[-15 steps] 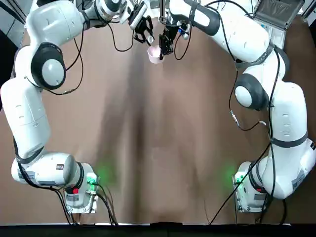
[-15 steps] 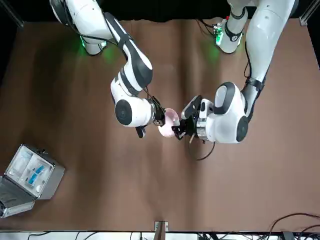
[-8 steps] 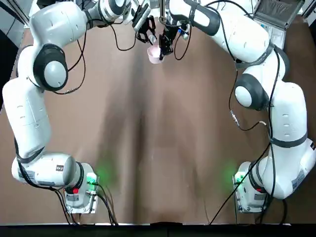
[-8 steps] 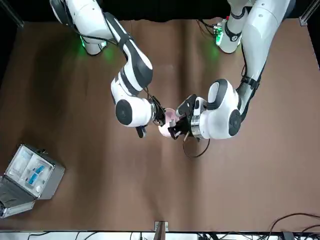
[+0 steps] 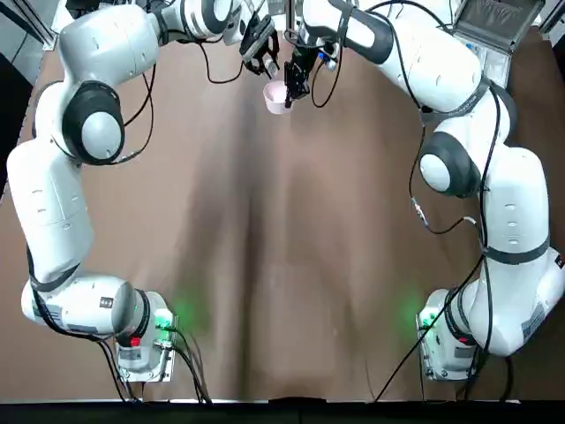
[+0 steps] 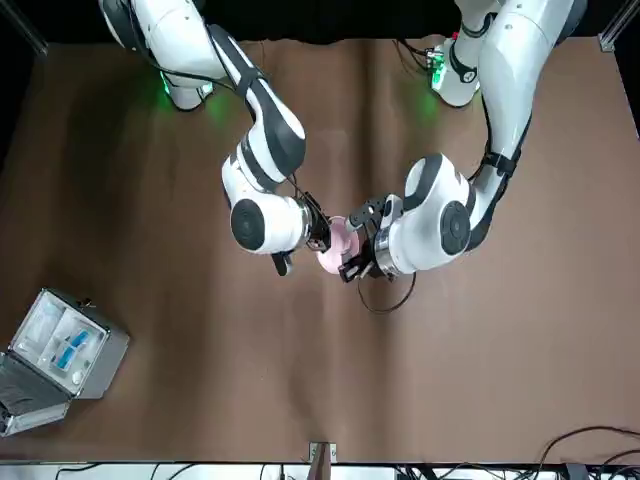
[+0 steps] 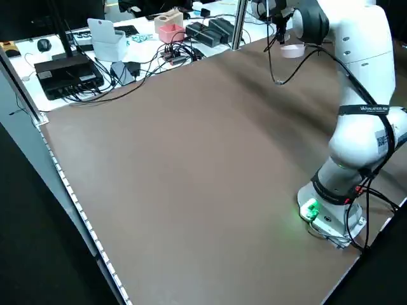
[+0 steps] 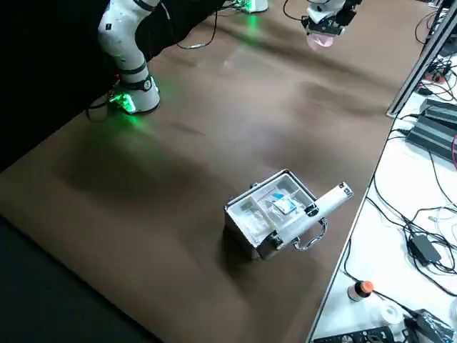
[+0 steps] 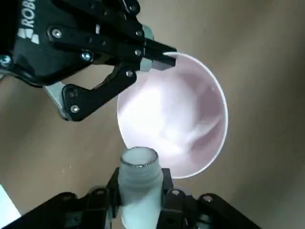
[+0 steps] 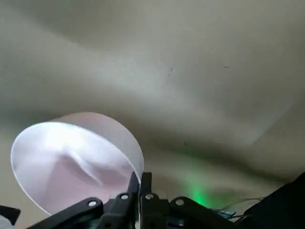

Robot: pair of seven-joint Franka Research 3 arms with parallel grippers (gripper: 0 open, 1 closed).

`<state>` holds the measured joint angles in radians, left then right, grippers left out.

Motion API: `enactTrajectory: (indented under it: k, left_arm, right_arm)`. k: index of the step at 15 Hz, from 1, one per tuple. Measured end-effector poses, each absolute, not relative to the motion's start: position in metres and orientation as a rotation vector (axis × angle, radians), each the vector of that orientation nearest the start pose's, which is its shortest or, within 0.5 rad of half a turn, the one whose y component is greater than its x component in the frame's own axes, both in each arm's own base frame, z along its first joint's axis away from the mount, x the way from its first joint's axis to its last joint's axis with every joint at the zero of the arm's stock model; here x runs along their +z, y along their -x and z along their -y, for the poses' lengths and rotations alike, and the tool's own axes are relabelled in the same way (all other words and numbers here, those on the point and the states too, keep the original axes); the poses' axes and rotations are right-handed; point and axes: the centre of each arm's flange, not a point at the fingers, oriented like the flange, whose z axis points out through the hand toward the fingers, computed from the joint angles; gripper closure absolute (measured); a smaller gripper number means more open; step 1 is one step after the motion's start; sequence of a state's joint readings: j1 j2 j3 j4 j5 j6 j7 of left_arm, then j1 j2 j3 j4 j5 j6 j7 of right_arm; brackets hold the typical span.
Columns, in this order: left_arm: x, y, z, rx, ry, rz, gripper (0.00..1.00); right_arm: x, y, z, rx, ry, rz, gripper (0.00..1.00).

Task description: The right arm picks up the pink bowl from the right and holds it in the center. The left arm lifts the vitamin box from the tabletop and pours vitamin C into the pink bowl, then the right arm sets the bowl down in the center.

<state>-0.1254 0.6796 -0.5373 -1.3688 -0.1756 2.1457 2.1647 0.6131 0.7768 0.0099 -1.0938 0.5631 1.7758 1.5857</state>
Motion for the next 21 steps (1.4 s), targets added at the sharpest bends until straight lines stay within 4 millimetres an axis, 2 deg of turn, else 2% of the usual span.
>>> enactTrajectory:
  k: [6, 12, 21]
  left_arm:
    - [0.389, -0.619, 0.399, -0.597, 0.671, -3.12, 0.64]
    - [0.396, -0.6, 0.416, -0.544, 0.528, -3.03, 0.64]
    - [0.393, -0.586, 0.412, -0.519, 0.454, -2.95, 0.64]
  right_arm:
    - [0.364, -0.586, -0.475, 0.787, 2.442, -1.508, 0.98]
    - [0.366, -0.584, -0.478, 0.792, 2.446, -1.487, 0.98]
    - [0.366, -0.586, -0.476, 0.79, 2.448, -1.477, 0.98]
